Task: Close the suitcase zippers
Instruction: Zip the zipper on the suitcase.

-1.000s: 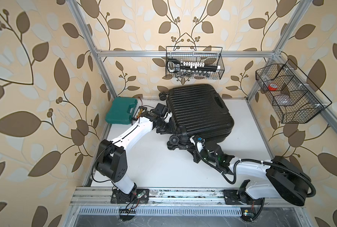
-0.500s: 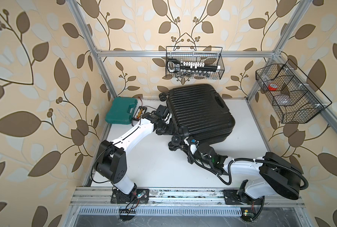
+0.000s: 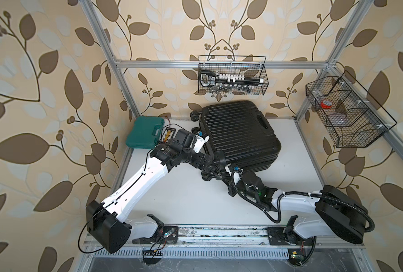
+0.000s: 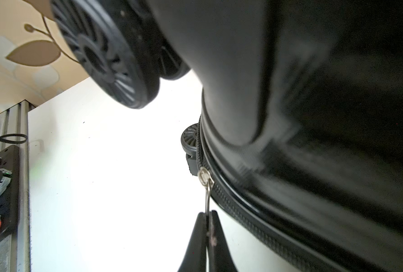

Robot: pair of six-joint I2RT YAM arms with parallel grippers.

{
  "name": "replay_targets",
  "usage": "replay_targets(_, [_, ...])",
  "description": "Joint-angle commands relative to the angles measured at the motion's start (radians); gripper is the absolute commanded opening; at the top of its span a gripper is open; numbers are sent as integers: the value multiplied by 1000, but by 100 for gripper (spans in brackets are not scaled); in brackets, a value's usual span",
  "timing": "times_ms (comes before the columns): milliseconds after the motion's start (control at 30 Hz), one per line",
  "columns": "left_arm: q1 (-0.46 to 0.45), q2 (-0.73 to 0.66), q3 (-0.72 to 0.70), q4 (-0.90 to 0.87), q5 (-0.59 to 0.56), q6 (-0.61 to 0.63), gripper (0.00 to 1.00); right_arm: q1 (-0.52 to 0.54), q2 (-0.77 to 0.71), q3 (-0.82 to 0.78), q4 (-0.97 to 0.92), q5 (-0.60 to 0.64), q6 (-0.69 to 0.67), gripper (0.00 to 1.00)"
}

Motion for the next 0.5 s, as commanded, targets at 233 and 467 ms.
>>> replay_targets(233, [0, 61, -36, 34, 1, 417, 90, -15, 9, -11, 15, -24, 34, 0])
replay_targets(467, [-3, 138, -28, 77, 63, 485, 82, -14, 12, -5, 17, -39, 41, 0])
